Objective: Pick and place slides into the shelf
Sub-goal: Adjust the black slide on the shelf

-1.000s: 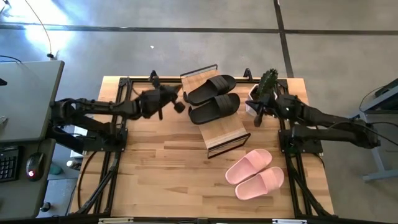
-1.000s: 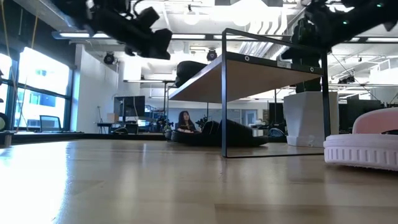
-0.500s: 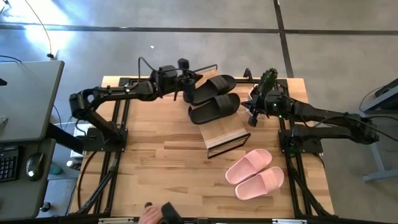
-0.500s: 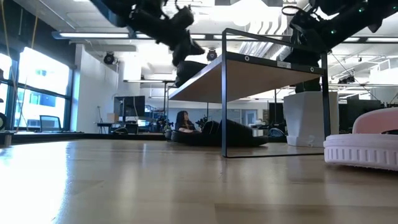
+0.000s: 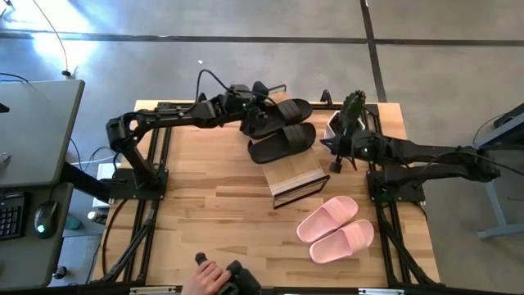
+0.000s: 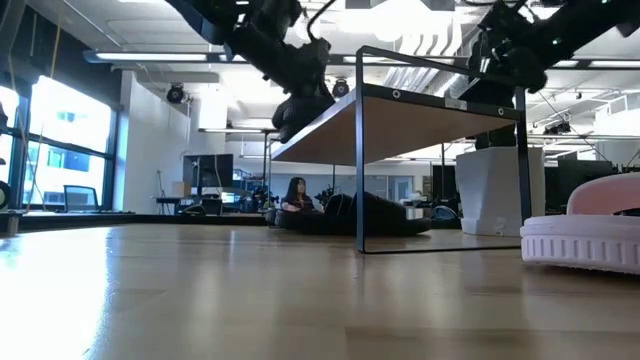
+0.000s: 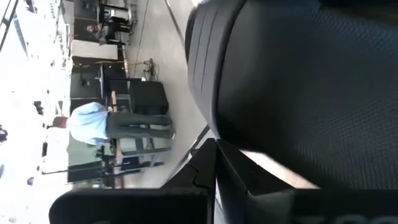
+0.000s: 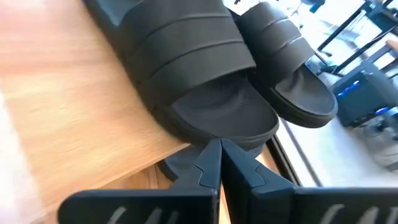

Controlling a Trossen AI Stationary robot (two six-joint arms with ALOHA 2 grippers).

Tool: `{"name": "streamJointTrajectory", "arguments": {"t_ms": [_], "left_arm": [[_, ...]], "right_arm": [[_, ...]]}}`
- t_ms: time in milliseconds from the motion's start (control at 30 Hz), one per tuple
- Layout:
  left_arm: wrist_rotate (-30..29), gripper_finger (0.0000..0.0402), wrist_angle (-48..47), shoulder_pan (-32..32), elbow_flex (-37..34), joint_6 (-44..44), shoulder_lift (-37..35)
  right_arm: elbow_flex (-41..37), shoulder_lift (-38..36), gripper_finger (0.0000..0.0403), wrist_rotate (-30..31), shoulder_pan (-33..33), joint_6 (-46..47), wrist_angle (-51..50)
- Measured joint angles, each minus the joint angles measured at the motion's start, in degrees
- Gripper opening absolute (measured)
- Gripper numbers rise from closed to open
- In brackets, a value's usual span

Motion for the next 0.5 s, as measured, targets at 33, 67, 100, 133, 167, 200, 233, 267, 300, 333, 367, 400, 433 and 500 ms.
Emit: {"name": "streamJointTrajectory", "arguments": {"t_ms": [33,67,100,133,167,200,233,267,300,333,367,400,433,500], "left_arm": [[-0.2,0.0001,0.0,0.0,0.1,0.7,0.1],[-0.3,0.0001,0.0,0.0,0.1,1.0,0.1],[-0.3,0.0001,0.0,0.0,0.1,1.0,0.1],[-0.3,0.0001,0.0,0.0,0.1,1.1,0.1],[-0.3,0.0001,0.1,0.0,0.1,1.1,0.1],[-0.4,0.0001,0.2,0.0,0.1,1.1,0.1],[-0.5,0.0002,0.5,0.0,0.0,1.1,0.0],[-0.6,0.0005,1.1,0.0,0.0,1.2,0.0],[-0.7,0.0011,1.9,0.0,0.0,1.4,0.0],[-0.8,0.0018,2.7,0.1,0.0,1.6,0.0],[-0.7,0.0028,3.3,0.1,0.0,2.0,0.0],[-0.8,0.0039,3.6,0.0,0.0,2.8,0.0],[-0.7,0.0052,3.6,-0.2,0.0,3.4,0.0],[-1.0,0.0081,3.5,-0.4,0.0,4.2,0.1]], "right_arm": [[0.0,-0.2,0.0000,1.7,1.6,-0.1,-0.5],[0.0,-0.4,0.0000,3.6,3.2,-0.9,-1.1],[0.0,-0.6,0.0000,5.5,4.9,-1.8,-1.7],[0.0,-0.8,0.0000,7.9,6.6,-2.7,-2.0],[0.0,-1.0,0.0000,10.6,8.3,-3.5,-2.1],[0.0,-1.1,0.0000,13.5,9.8,-4.0,-2.0],[0.0,-1.3,0.0000,16.4,11.2,-4.5,-1.9],[0.0,-1.5,0.0000,19.0,12.5,-4.6,-2.0],[0.0,-1.6,0.0000,20.9,13.5,-4.6,-2.0],[0.0,-1.6,0.0000,22.3,14.3,-4.5,-1.9],[0.0,-1.7,0.0000,23.0,15.0,-4.4,-2.1],[0.0,-1.8,0.0000,23.1,15.6,-3.9,-2.1],[0.0,-1.8,0.0000,23.1,16.0,-3.4,-2.0],[0.0,-1.8,0.0000,23.1,16.6,-2.4,-2.3]]}}
